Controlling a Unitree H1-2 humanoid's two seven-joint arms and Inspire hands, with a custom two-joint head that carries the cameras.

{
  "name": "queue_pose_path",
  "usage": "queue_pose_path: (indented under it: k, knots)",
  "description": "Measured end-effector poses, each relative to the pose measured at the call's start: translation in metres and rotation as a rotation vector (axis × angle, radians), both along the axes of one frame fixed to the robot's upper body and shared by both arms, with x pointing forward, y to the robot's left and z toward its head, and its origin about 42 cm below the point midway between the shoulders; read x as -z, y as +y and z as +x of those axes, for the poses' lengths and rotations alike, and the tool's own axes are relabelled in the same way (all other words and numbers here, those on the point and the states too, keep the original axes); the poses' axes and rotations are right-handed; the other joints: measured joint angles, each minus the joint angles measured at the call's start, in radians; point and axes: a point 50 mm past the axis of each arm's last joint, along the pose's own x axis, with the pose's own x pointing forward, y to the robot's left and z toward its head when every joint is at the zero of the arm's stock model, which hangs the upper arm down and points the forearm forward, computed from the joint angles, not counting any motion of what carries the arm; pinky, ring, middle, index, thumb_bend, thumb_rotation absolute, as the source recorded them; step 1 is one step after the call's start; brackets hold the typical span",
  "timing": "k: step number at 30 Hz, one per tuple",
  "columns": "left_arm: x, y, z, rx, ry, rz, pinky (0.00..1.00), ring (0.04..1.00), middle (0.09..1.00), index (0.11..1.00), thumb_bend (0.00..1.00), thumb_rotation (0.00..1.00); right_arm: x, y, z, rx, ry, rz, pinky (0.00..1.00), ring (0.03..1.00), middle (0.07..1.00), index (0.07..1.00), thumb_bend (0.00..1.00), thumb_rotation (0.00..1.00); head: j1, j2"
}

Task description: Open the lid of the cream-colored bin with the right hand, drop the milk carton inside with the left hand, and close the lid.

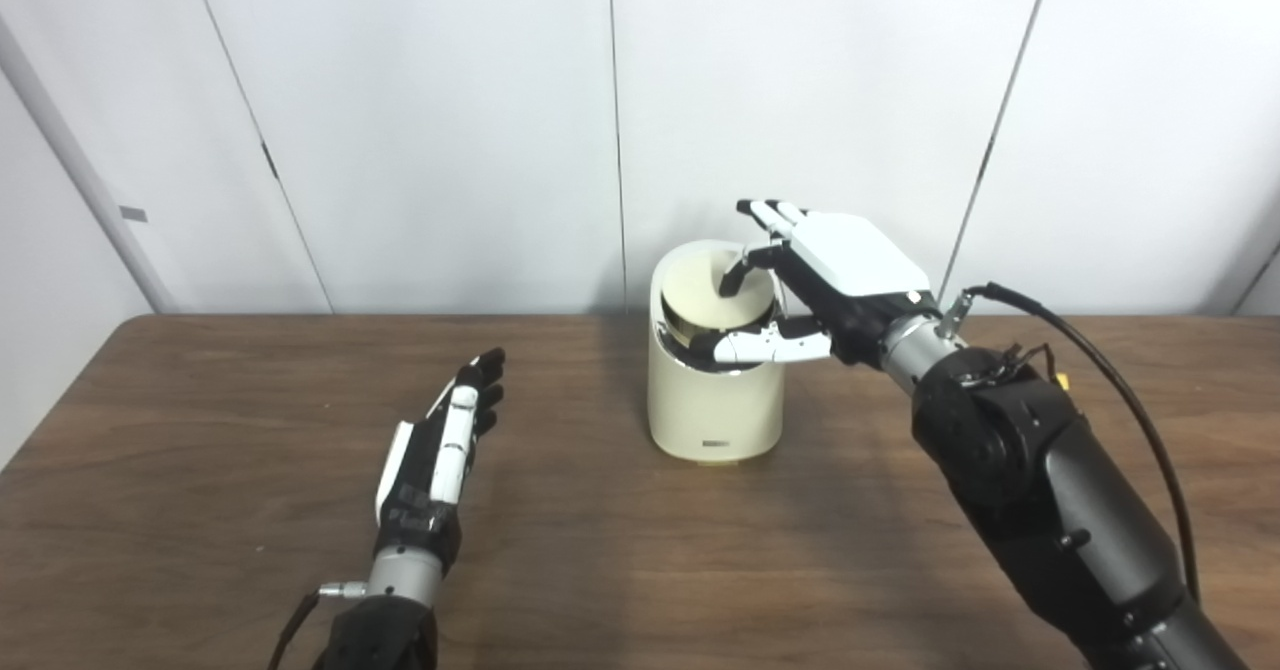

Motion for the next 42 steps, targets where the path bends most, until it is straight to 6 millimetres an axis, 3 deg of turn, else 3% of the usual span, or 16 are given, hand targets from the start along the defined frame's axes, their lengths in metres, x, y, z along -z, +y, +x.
queue_pose_path:
  k: [28, 42]
  knots:
    - [-0.003, -0.001, 0.003, -0.008, -0.003, 0.011, 0.98, 0.938, 0.935, 0.915, 0.45, 0.97, 0.008, 0.002, -0.01, -0.025, -0.041, -0.145, 1.0, 1.0, 0.999, 0.638, 0.64, 0.91, 0.006, 0.015]
    - [-0.003, -0.002, 0.003, -0.005, -0.003, 0.013, 0.97, 0.938, 0.938, 0.916, 0.5, 0.92, 0.012, 0.01, -0.012, -0.015, -0.032, -0.186, 1.0, 1.0, 1.0, 0.685, 0.66, 0.96, 0.006, 0.023]
